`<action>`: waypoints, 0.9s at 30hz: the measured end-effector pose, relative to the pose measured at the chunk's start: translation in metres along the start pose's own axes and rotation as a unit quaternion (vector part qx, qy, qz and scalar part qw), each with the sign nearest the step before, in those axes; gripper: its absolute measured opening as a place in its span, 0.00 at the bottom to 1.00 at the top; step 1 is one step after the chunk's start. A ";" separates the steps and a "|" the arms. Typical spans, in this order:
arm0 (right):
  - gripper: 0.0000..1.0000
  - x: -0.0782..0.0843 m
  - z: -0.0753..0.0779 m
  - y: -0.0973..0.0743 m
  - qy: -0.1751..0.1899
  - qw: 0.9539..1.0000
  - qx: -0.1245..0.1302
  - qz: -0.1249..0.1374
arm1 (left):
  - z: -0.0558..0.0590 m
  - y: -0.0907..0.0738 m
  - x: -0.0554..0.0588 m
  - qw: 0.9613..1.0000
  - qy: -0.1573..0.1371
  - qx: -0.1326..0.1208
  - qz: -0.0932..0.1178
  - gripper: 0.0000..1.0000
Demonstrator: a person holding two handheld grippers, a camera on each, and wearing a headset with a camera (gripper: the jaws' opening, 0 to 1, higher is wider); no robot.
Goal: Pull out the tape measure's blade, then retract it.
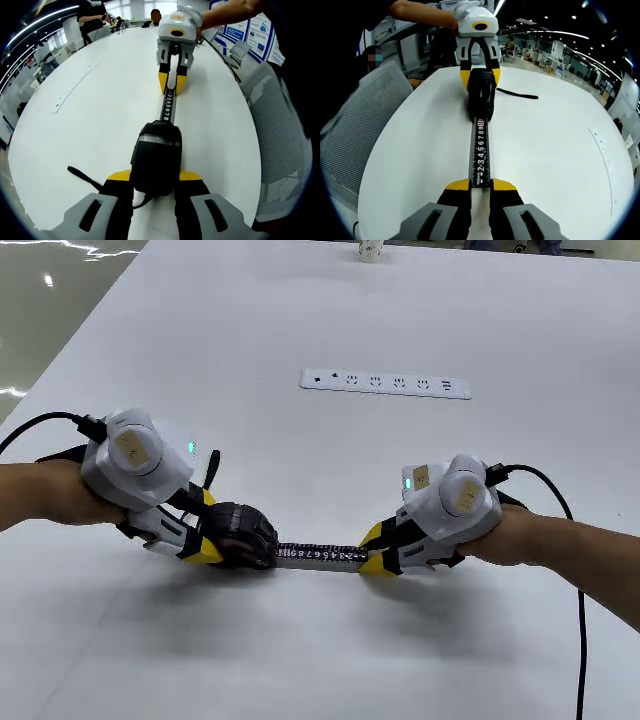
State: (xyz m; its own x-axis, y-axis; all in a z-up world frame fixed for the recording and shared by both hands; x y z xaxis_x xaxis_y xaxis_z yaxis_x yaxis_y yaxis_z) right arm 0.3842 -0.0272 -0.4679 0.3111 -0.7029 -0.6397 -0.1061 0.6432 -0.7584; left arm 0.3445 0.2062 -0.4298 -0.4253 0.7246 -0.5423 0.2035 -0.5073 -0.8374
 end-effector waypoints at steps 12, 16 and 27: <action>0.09 0.010 -0.003 -0.009 0.005 1.000 0.001 -0.003 | 0.001 0.000 0.000 1.000 -0.001 0.000 -0.001 0.26; 0.09 0.013 -0.004 -0.012 0.007 1.000 0.002 -0.003 | 0.001 -0.001 0.000 1.000 -0.002 0.000 -0.001 0.26; 0.09 0.022 -0.005 -0.021 0.014 1.000 0.003 -0.003 | 0.001 -0.001 0.000 1.000 -0.004 0.000 0.000 0.26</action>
Point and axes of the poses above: the centre of the closed fingertips' face, and the gripper's own axes: y roughly forward along the fingers, z roughly to its right, x roughly out of its underside, the point moved 7 cm from there along -y, roughly backward along the fingers, and after that the axes turned 10 degrees about -y, right-handed, at the moved point
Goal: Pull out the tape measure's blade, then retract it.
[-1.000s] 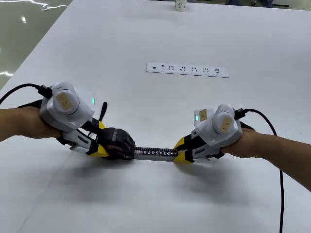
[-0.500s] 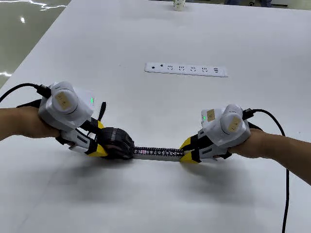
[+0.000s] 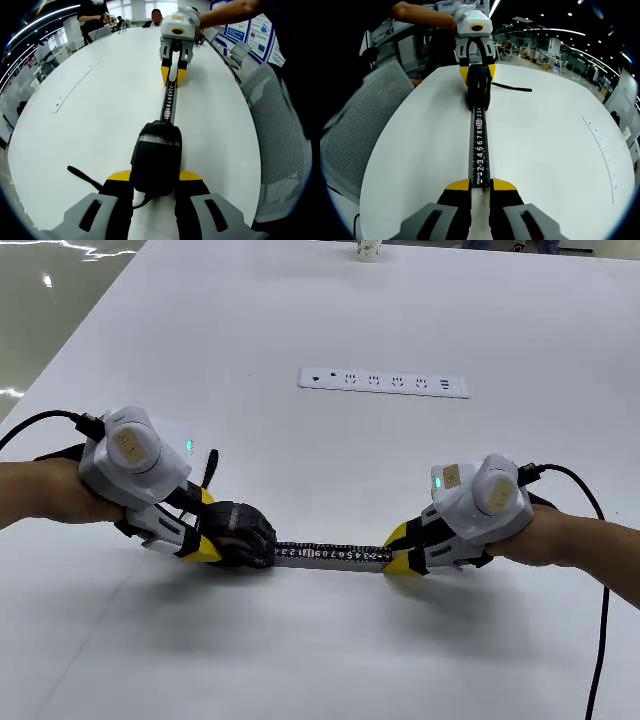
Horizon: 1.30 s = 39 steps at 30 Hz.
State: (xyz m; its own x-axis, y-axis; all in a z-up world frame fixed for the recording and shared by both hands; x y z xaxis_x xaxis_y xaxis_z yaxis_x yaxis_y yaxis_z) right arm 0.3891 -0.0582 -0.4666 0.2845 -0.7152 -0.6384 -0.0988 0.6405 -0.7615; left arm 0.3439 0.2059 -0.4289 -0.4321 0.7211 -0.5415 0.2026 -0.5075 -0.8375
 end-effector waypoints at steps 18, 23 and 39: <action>0.09 0.018 -0.002 -0.015 0.008 1.000 -0.001 -0.010 | 0.000 0.000 0.000 1.000 -0.002 -0.001 -0.002 0.26; 0.09 0.020 -0.002 -0.019 0.009 1.000 -0.001 -0.013 | 0.000 0.000 0.000 1.000 -0.004 -0.002 -0.001 0.26; 0.09 0.035 -0.006 -0.033 0.015 1.000 0.002 -0.021 | -0.001 0.001 0.000 1.000 -0.005 -0.001 -0.001 0.26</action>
Point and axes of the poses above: the centre of the closed fingertips' face, and the gripper's own axes: y roughly forward along the fingers, z roughly to its right, x roughly out of its underside, the point moved 7 cm from there along -y, roughly backward along the fingers, and after that the axes turned 10 degrees about -y, right-handed, at the moved point
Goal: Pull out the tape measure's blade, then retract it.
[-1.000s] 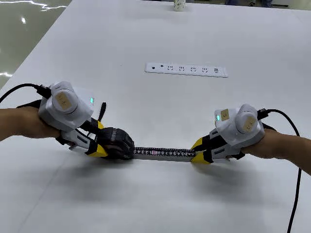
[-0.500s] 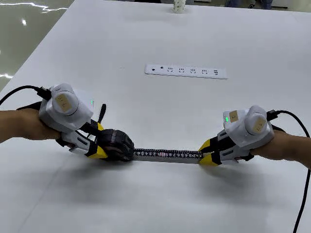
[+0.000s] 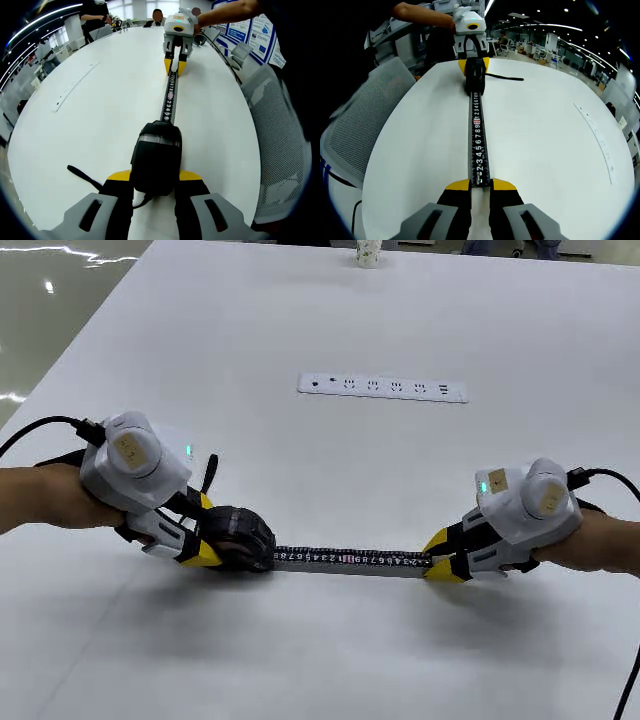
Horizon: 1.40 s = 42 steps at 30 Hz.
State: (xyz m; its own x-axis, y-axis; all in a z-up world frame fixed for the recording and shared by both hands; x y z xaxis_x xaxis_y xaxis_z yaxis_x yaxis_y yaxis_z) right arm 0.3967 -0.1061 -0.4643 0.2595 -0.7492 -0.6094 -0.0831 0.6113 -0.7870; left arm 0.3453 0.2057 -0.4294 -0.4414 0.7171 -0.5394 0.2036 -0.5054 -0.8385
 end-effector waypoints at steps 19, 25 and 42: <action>0.09 0.016 -0.004 -0.017 0.010 1.000 0.003 -0.012 | 0.000 0.000 0.000 1.000 0.000 0.000 -0.002 0.26; 0.09 0.021 -0.005 -0.021 0.011 1.000 0.003 -0.015 | 0.000 0.000 0.000 1.000 0.000 -0.001 -0.003 0.26; 0.10 0.019 -0.005 -0.020 0.009 1.000 -0.001 -0.030 | 0.002 0.000 -0.001 1.000 0.009 -0.008 -0.007 0.26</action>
Point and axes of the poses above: the centre of the closed fingertips' face, and the gripper's own axes: y roughly forward along the fingers, z roughly to its right, x roughly out of its underside, the point moved 7 cm from there along -y, roughly backward along the fingers, and after that the axes turned 10 degrees about -y, right-handed, at the moved point
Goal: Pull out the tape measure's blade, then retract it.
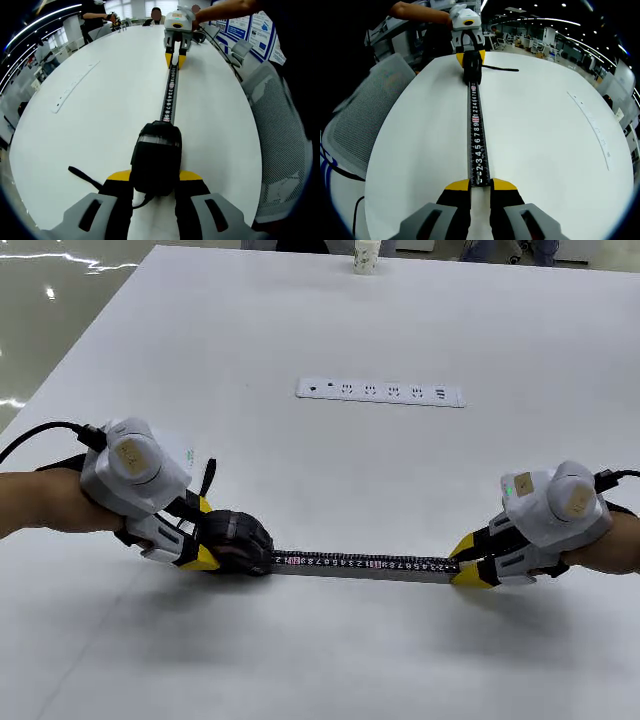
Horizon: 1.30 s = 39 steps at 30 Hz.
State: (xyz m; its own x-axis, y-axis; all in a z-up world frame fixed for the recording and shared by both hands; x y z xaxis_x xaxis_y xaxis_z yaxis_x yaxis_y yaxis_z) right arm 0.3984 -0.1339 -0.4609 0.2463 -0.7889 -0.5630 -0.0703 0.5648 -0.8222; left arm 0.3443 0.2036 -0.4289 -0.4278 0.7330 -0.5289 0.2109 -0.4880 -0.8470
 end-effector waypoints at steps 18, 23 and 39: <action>0.11 -0.004 0.000 0.001 -0.013 1.000 -0.004 -0.025 | 0.000 0.001 -0.002 1.000 0.006 -0.005 -0.008 0.27; 0.12 -0.002 0.001 0.000 -0.012 1.000 -0.002 -0.027 | 0.000 0.001 -0.003 1.000 0.006 -0.007 -0.010 0.27; 0.13 -0.001 0.004 0.001 -0.015 0.999 0.007 -0.036 | 0.000 0.001 -0.002 1.000 0.006 -0.013 -0.013 0.27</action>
State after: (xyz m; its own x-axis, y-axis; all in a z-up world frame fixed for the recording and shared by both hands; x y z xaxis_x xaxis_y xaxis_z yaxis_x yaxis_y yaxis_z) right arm 0.4019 -0.1314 -0.4610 0.2787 -0.8201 -0.4998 -0.0385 0.5105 -0.8590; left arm 0.3453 0.2013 -0.4285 -0.4231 0.7509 -0.5072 0.2226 -0.4564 -0.8615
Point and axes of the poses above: the centre of the closed fingertips' face, and the gripper's own axes: y roughly forward along the fingers, z roughly to its right, x roughly out of its underside, the point moved 7 cm from there along -y, roughly backward along the fingers, and after that the axes turned 10 degrees about -y, right-handed, at the moved point
